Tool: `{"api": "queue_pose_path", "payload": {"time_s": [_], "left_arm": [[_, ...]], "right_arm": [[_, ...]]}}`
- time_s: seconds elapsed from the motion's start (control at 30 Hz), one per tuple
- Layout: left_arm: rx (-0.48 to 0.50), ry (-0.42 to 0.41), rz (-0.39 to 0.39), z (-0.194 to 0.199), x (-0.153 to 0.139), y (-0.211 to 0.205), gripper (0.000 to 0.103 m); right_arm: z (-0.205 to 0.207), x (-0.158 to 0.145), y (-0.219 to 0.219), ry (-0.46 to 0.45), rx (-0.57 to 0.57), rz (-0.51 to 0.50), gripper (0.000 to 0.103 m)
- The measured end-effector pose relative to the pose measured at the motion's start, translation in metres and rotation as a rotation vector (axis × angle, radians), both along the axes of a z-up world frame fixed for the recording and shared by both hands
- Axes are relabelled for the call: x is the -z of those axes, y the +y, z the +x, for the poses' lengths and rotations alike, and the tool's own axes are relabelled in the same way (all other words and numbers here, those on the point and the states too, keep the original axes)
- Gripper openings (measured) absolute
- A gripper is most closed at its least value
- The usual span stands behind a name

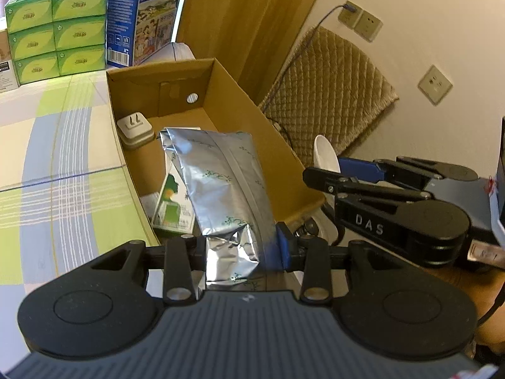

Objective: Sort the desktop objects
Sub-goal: 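Carry the foil bag and spoon over to the cardboard box, then release the foil bag into the box with the left tool while the right tool drops the spoon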

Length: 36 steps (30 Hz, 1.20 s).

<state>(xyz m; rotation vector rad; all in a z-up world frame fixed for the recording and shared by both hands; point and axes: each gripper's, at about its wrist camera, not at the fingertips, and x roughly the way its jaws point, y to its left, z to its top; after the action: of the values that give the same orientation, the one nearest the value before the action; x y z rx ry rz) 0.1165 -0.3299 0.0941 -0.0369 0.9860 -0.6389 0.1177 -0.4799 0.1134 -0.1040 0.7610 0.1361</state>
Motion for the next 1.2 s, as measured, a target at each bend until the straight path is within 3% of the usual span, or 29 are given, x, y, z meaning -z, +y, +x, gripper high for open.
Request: {"api": "queue_pose_path", "payload": {"time_s": [0.77, 1.2], "left_arm": [[-0.060, -0.007, 0.006, 0.083, -0.004, 0.000, 0.033], [-0.064, 0.006, 0.016, 0.107, 0.006, -0.010, 0.033]], "right_arm": [[0.072, 0.002, 0.009, 0.026, -0.016, 0.012, 0.030], [0.103, 0.010, 0.007, 0.029, -0.007, 0.022, 0.030]]}}
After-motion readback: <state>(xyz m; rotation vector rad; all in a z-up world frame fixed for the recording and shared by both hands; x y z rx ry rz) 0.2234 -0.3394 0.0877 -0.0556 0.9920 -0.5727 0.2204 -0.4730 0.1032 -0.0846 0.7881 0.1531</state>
